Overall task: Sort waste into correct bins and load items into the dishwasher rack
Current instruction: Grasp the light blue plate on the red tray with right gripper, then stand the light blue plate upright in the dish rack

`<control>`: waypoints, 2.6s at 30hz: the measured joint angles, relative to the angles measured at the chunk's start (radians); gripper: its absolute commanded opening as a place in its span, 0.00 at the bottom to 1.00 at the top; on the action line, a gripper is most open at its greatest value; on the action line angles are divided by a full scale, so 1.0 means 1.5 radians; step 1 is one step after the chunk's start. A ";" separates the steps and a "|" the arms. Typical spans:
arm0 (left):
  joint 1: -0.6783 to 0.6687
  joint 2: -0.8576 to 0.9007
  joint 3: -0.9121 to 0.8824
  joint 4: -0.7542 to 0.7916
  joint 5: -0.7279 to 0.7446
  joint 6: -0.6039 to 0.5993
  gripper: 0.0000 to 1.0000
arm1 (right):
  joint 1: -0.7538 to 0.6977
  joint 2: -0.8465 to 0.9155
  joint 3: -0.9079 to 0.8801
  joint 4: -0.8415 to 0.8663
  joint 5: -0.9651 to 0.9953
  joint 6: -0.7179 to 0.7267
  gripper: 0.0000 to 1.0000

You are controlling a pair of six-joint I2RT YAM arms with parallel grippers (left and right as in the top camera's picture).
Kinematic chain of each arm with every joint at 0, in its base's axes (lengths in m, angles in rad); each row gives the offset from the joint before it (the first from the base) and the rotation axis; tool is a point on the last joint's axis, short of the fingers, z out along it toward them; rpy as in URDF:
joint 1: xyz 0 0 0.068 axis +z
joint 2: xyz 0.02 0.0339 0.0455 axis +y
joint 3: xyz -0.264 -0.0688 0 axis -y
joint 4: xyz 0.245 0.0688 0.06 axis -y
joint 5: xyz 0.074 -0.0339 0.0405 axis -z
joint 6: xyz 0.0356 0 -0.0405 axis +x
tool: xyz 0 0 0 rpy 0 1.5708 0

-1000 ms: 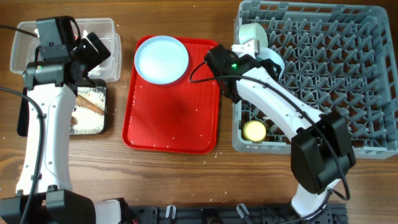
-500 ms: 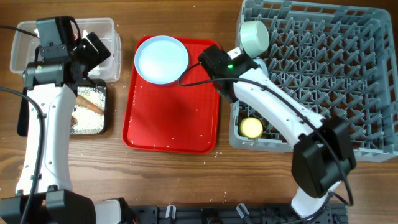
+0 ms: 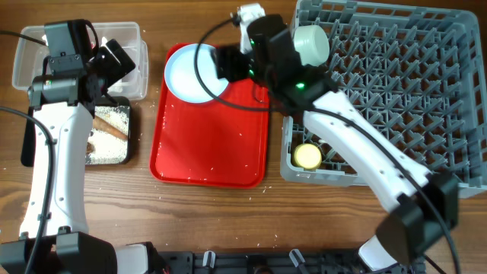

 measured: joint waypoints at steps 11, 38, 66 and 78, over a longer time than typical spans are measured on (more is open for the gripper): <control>0.000 0.000 0.000 0.000 0.000 0.000 1.00 | 0.007 0.290 -0.012 0.071 0.010 0.310 0.54; 0.000 0.000 0.000 -0.001 0.000 0.000 1.00 | 0.020 0.314 0.160 -0.334 0.092 0.300 0.04; 0.000 0.000 0.000 0.000 0.000 0.000 1.00 | -0.013 -0.084 0.198 -0.522 0.520 0.005 0.04; 0.000 0.000 0.000 0.000 0.000 0.000 1.00 | -0.143 -0.078 0.199 -0.543 0.724 -0.082 0.04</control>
